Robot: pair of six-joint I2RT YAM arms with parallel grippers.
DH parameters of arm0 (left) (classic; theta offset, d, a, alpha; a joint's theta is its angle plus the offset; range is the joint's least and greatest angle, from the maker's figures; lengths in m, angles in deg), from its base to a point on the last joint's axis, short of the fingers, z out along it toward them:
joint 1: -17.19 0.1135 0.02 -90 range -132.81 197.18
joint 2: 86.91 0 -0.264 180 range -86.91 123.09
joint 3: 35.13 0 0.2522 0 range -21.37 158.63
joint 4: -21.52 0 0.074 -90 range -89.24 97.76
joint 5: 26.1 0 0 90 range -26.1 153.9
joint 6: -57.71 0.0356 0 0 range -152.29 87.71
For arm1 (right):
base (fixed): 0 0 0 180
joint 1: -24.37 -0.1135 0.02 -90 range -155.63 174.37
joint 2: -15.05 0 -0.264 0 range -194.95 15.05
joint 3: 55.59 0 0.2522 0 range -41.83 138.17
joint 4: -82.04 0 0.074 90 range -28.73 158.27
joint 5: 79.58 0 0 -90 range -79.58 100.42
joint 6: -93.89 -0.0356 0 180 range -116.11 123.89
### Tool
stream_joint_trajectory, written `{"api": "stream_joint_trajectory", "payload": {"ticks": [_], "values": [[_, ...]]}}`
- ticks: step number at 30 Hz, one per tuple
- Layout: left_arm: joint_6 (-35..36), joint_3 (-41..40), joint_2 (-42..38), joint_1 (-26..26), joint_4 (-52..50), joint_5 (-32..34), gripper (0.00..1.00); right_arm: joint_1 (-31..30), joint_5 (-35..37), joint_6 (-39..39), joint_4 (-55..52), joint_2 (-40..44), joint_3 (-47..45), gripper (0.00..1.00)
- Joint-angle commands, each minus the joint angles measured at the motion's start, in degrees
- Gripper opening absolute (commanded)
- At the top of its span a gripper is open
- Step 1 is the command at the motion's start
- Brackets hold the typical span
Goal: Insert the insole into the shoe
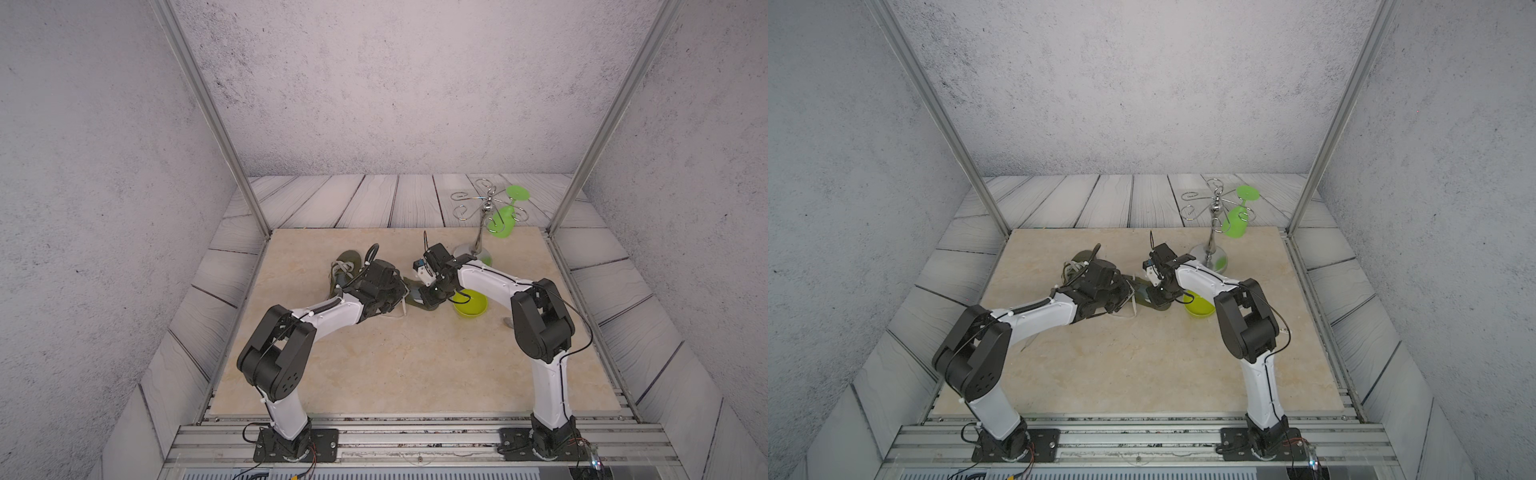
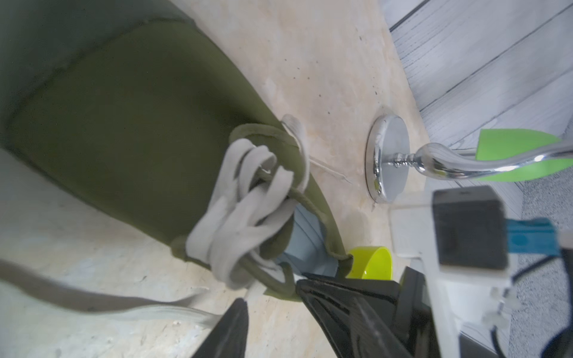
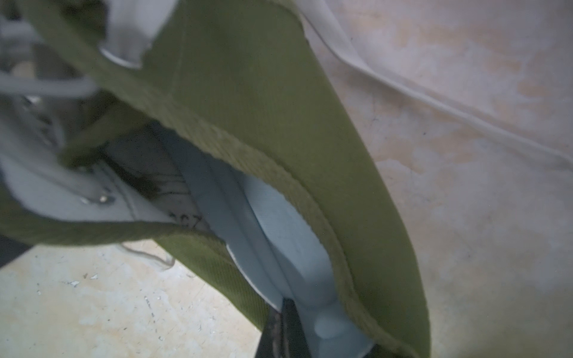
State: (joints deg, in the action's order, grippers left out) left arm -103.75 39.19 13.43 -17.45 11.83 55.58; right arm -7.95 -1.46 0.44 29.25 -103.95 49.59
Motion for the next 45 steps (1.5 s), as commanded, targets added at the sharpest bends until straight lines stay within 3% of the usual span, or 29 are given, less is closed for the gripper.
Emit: {"api": "stream_joint_trajectory", "payload": {"ticks": [1,9,24,32,45], "values": [[-4.5,-0.1,1.2,-0.9,3.3,3.2,0.56,-0.8,-2.1,-0.3,-1.1,1.8,-1.4,0.00],[-5.7,1.4,4.8,-1.0,3.9,4.6,0.53,-0.9,-1.9,0.0,-1.4,1.8,-1.6,0.00],[-3.1,1.6,5.9,-1.0,6.1,3.1,0.01,-1.3,-1.3,0.2,-2.1,2.6,-1.2,0.00],[2.9,0.2,0.4,-1.0,2.1,1.1,0.00,-1.3,-0.3,0.9,-2.7,2.7,-0.2,0.00],[10.8,0.3,-0.5,1.3,0.3,-15.3,0.00,-0.4,-0.1,2.3,-5.5,-0.8,4.5,0.00]]}}
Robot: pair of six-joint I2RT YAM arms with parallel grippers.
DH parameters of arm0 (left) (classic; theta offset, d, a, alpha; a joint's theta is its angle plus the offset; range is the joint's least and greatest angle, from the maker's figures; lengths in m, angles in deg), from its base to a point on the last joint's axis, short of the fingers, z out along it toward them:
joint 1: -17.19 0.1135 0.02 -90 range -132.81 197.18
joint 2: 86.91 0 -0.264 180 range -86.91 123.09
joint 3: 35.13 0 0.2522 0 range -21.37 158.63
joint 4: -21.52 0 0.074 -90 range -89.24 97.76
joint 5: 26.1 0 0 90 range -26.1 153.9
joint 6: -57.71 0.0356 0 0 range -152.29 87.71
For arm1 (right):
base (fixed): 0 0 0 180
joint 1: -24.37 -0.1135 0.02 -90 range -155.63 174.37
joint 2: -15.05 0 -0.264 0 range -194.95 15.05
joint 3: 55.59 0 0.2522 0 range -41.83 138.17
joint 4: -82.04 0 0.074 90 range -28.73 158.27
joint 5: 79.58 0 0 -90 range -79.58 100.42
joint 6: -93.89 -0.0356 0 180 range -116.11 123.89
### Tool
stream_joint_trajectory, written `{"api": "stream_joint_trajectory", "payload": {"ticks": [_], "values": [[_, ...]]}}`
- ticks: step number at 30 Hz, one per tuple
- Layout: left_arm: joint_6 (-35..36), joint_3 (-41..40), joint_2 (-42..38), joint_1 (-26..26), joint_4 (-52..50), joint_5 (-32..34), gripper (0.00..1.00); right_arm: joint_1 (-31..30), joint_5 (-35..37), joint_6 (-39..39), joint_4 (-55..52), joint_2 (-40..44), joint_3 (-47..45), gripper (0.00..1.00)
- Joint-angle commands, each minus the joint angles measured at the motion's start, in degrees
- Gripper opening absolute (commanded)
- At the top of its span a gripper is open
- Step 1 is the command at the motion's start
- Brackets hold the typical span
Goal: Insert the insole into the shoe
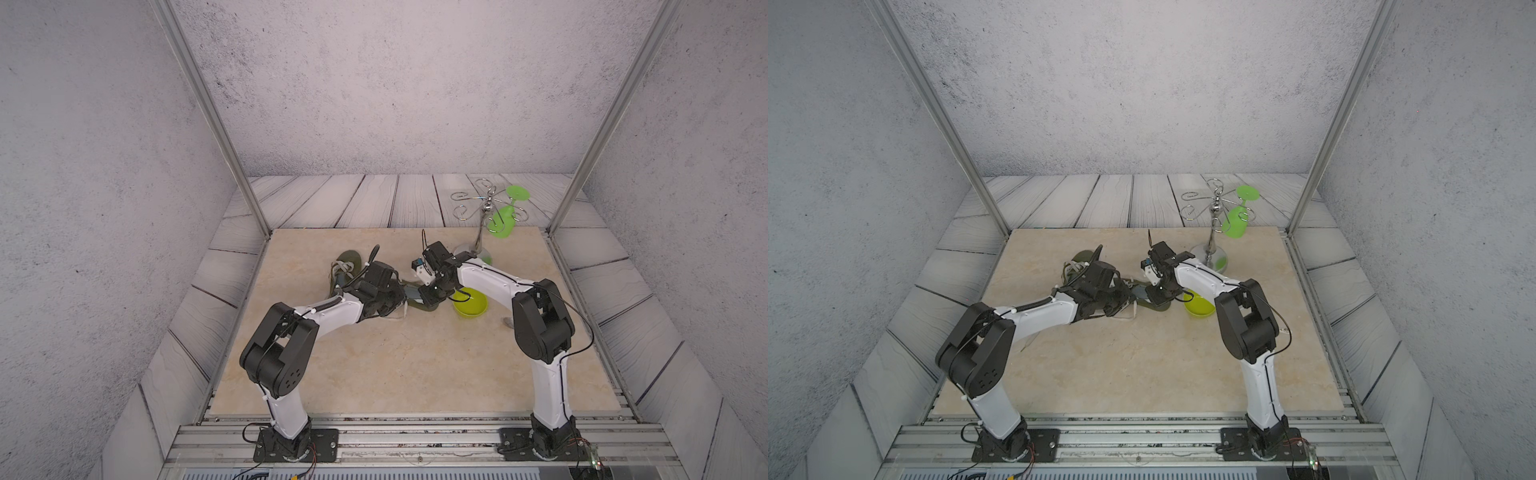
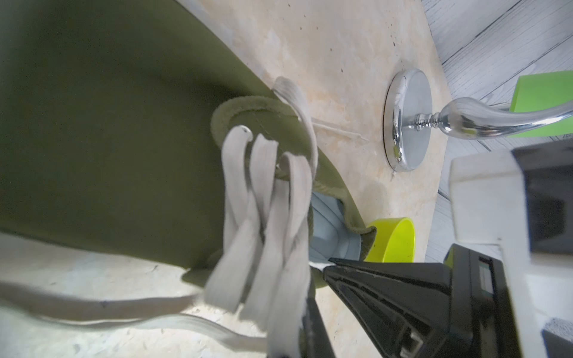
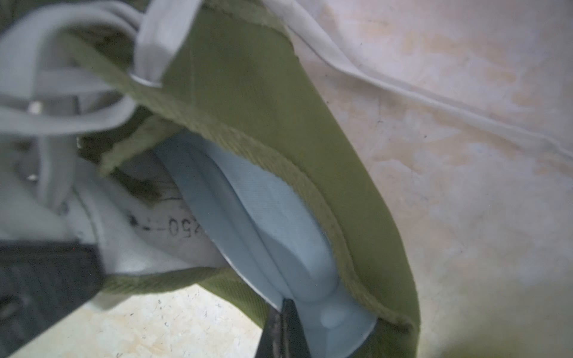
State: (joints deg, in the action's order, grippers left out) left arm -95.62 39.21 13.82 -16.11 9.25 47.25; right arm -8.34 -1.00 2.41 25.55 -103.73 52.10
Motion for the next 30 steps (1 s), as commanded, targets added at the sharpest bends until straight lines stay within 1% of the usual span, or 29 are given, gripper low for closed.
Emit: {"api": "stream_joint_trajectory", "payload": {"ticks": [1,5,8,11,16,18,20,21,26,30], "values": [[2.6,0.2,-0.2,0.2,3.7,-8.6,0.00,-0.1,-1.0,0.1,-2.1,-1.3,2.5,0.00],[0.1,-1.0,2.7,0.4,10.5,-13.9,0.00,-0.2,-2.4,-1.6,-2.0,-2.3,4.1,0.00],[-0.1,-1.2,3.1,0.5,12.4,-16.4,0.00,-0.2,-2.0,-2.0,-2.9,-4.2,5.3,0.00],[2.4,-1.0,2.0,1.0,10.8,-18.6,0.00,0.0,-2.3,-2.6,-1.9,-5.5,4.5,0.00],[6.4,-0.7,0.6,2.0,7.7,-23.4,0.00,-0.1,-3.3,-3.7,-3.2,-8.2,7.7,0.00],[7.3,-0.5,0.5,2.3,7.0,-24.6,0.00,0.0,-3.1,-4.0,-4.2,-8.9,9.2,0.00],[9.7,0.6,0.8,2.3,3.7,-25.2,0.00,-0.1,-4.2,-5.1,-4.7,-9.3,10.2,0.00],[9.8,0.5,1.0,2.2,3.8,-25.5,0.00,-0.2,-4.8,-5.9,-4.4,-9.1,10.4,0.00],[6.8,-0.1,2.9,2.3,8.7,-27.1,0.00,-0.6,-7.8,-9.1,-2.6,-7.9,9.5,0.00],[6.3,0.6,3.3,2.3,9.5,-27.5,0.00,-0.5,-9.2,-11.1,-0.9,-9.0,9.4,0.00]]}}
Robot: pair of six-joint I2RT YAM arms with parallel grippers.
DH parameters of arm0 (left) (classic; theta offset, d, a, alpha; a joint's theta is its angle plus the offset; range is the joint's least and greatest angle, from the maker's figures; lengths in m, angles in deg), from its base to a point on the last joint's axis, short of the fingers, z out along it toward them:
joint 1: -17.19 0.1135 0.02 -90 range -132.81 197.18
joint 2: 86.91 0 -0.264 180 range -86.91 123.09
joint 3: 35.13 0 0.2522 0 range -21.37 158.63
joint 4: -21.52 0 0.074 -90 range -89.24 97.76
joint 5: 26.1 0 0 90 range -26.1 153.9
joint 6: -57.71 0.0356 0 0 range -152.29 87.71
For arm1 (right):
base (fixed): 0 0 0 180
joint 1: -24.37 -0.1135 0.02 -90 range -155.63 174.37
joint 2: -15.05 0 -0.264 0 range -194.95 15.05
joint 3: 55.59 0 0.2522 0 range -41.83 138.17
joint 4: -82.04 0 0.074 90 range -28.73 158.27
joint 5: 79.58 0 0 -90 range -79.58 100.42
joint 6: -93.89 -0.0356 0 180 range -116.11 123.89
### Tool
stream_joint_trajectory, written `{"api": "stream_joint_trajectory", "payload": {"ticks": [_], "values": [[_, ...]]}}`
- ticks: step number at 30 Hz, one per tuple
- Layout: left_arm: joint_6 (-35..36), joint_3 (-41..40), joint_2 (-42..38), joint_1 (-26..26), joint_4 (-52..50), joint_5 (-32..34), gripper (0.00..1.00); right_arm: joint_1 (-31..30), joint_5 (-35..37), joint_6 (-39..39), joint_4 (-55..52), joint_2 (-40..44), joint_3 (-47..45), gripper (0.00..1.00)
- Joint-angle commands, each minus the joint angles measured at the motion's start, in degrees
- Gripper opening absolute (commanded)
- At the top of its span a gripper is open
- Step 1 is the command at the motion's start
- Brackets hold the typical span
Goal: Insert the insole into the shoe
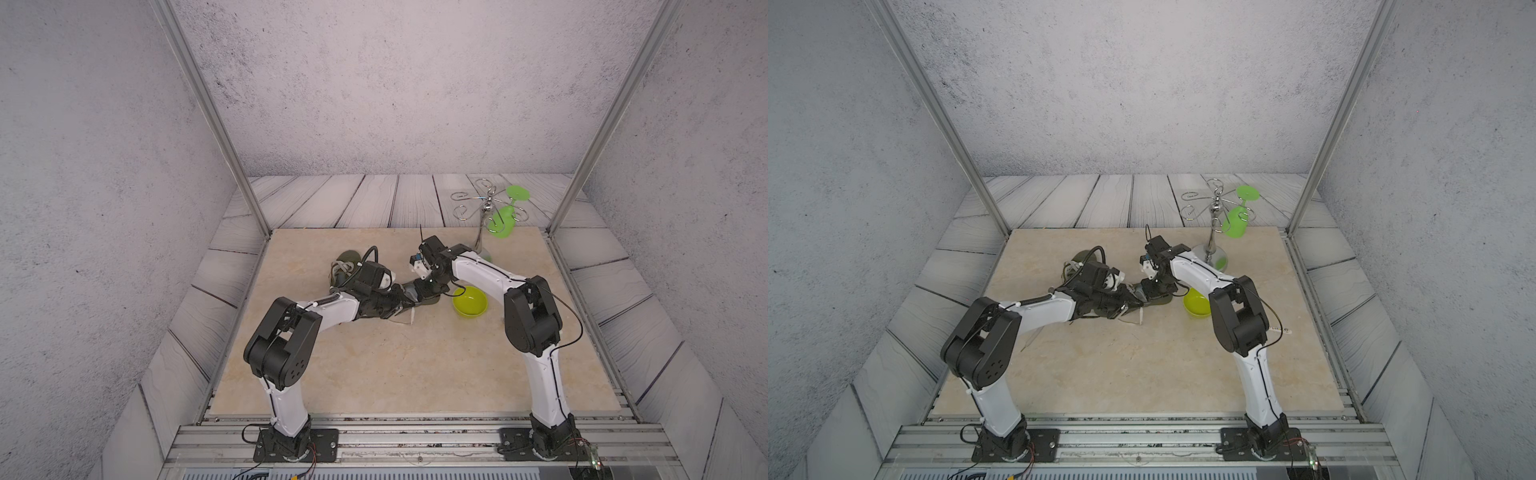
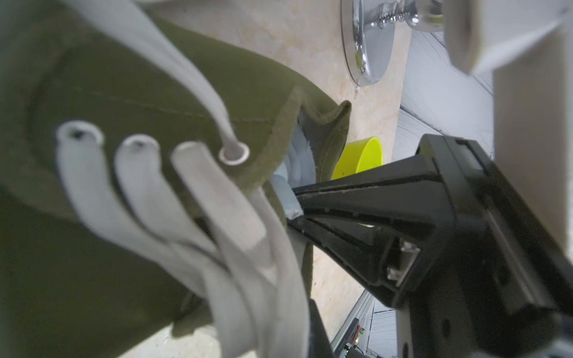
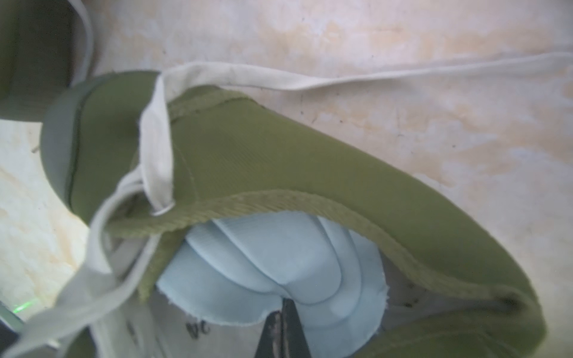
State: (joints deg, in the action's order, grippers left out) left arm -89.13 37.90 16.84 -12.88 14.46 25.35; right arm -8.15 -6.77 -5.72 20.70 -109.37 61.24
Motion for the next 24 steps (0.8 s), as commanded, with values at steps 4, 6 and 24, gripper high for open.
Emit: {"api": "stream_joint_trajectory", "payload": {"ticks": [4,6,24], "values": [[0.5,2.0,0.0,-0.8,3.5,-6.0,0.00,-0.9,-3.4,-2.3,3.1,-5.1,1.1,0.00],[1.9,1.5,-0.7,-0.3,1.8,-5.5,0.00,-1.5,-0.5,1.3,-0.5,-5.3,2.1,0.00],[13.3,4.9,-2.7,6.8,-12.7,-2.9,0.00,-1.9,13.8,12.6,-6.7,3.6,-6.2,0.21]]}}
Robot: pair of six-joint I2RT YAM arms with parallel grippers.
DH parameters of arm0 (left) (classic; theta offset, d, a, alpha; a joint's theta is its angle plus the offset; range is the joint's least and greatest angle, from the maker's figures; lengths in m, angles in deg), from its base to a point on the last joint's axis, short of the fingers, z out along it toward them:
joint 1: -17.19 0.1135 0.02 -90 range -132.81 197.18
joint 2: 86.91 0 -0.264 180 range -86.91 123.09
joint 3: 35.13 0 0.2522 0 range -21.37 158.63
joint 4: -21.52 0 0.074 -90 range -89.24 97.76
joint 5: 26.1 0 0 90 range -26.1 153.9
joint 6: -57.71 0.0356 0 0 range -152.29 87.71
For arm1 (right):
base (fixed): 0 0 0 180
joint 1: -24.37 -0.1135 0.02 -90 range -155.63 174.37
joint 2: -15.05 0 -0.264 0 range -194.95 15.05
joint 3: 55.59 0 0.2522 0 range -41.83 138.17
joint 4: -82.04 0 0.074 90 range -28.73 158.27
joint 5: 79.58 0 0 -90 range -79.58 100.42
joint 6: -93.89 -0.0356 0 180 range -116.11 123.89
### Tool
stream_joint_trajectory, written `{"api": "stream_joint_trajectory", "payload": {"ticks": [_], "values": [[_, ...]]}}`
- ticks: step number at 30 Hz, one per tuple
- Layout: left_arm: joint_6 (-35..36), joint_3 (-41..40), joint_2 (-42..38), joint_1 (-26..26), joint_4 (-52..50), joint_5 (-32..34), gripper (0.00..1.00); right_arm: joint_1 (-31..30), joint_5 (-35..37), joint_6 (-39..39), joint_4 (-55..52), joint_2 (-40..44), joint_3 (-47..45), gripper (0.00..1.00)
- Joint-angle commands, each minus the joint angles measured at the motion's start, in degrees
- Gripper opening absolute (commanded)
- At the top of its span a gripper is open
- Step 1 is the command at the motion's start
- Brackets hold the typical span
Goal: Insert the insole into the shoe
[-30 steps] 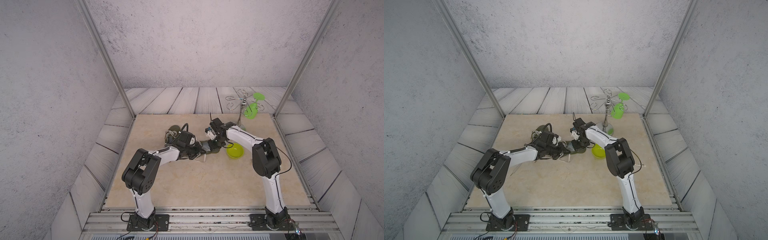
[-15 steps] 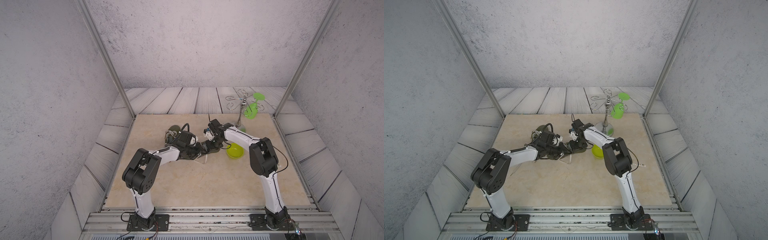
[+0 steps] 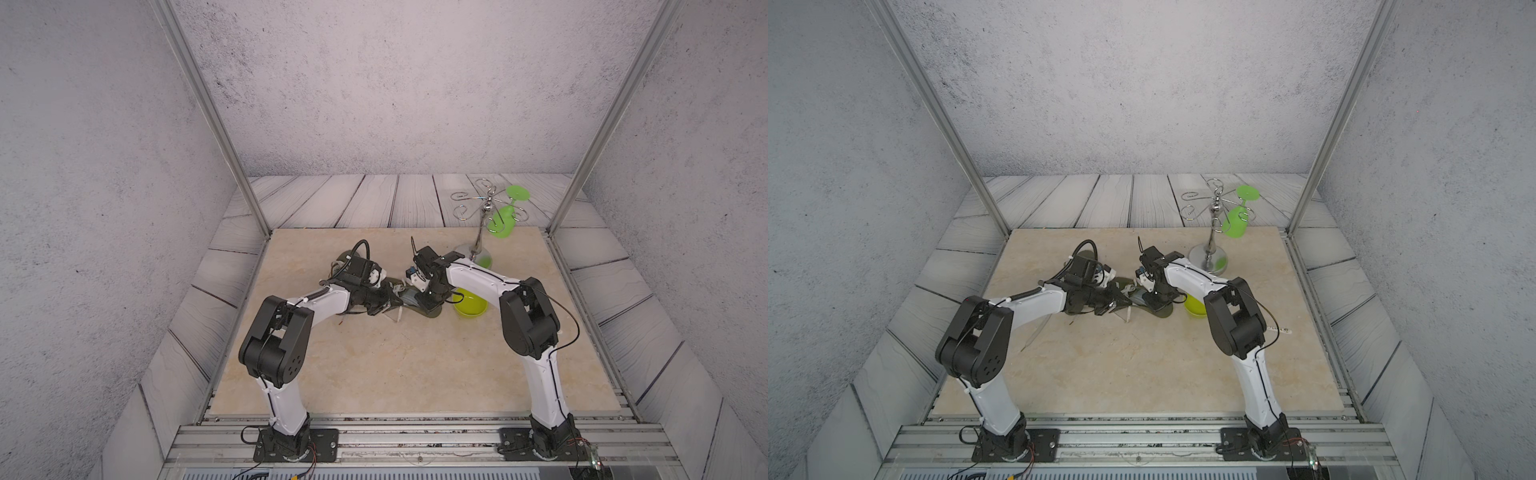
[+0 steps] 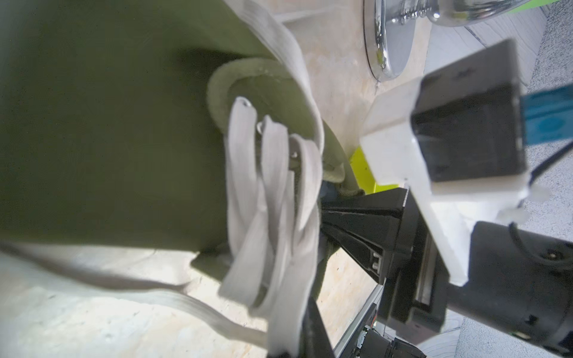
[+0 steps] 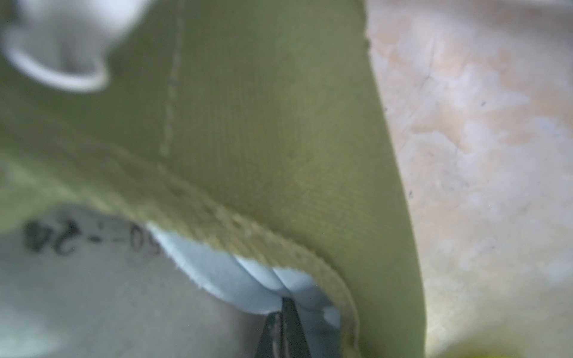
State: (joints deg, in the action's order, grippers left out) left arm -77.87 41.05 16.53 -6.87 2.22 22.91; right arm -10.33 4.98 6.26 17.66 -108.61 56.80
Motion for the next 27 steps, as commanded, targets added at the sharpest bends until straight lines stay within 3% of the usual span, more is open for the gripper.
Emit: {"api": "stream_joint_trajectory", "payload": {"ticks": [1,5,9,11,15,17,27], "values": [[2.1,1.7,-2.3,0.8,-0.2,-0.5,0.00,0.2,0.6,0.2,-3.6,3.5,-1.8,0.27],[2.0,2.0,-1.9,0.8,0.1,-0.8,0.00,0.2,-4.9,-3.2,-1.6,8.8,-2.7,0.43],[2.1,2.5,-1.6,0.8,-0.1,-1.1,0.00,0.2,-6.4,-5.6,-0.2,12.5,-3.1,0.43],[2.2,2.5,-1.5,0.8,-0.1,-1.2,0.00,0.2,-6.5,-6.6,2.0,13.7,-4.5,0.37],[2.7,2.5,-1.4,0.8,-0.6,-1.2,0.00,0.1,-6.4,-8.3,7.1,14.0,-7.4,0.09],[2.8,2.6,-1.1,0.8,-0.6,-1.3,0.00,-0.3,-5.9,-8.5,8.9,12.9,-7.8,0.03],[2.9,2.8,-0.6,0.8,-0.7,-1.9,0.00,-1.4,-2.4,-7.8,15.4,1.8,-8.2,0.02]]}}
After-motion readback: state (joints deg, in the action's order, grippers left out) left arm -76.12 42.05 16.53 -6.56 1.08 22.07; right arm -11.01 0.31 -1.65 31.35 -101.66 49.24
